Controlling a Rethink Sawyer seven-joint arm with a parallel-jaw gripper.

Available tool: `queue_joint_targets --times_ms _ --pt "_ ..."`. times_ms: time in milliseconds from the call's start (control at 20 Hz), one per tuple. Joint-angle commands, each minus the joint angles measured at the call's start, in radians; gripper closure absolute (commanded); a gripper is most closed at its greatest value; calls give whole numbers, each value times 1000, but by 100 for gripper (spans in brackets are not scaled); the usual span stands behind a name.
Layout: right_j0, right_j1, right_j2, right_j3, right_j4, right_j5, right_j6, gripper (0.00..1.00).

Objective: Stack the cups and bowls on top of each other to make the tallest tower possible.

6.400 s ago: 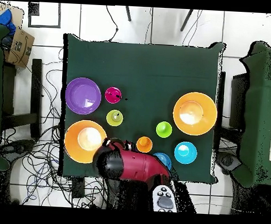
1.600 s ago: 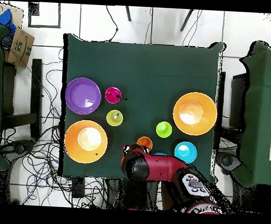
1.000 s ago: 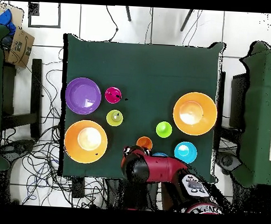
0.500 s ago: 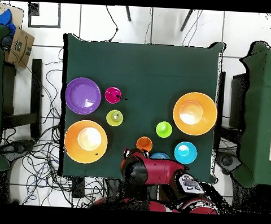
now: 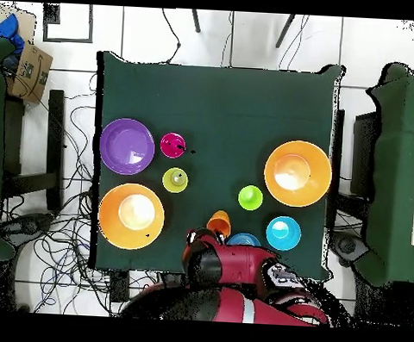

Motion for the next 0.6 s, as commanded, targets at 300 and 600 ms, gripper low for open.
queue_joint_targets --times_ms 300,600 --pt "18 57 37 -102 -18 -48 101 0" --pt "16 48 16 -103 -14 -101 119 0"
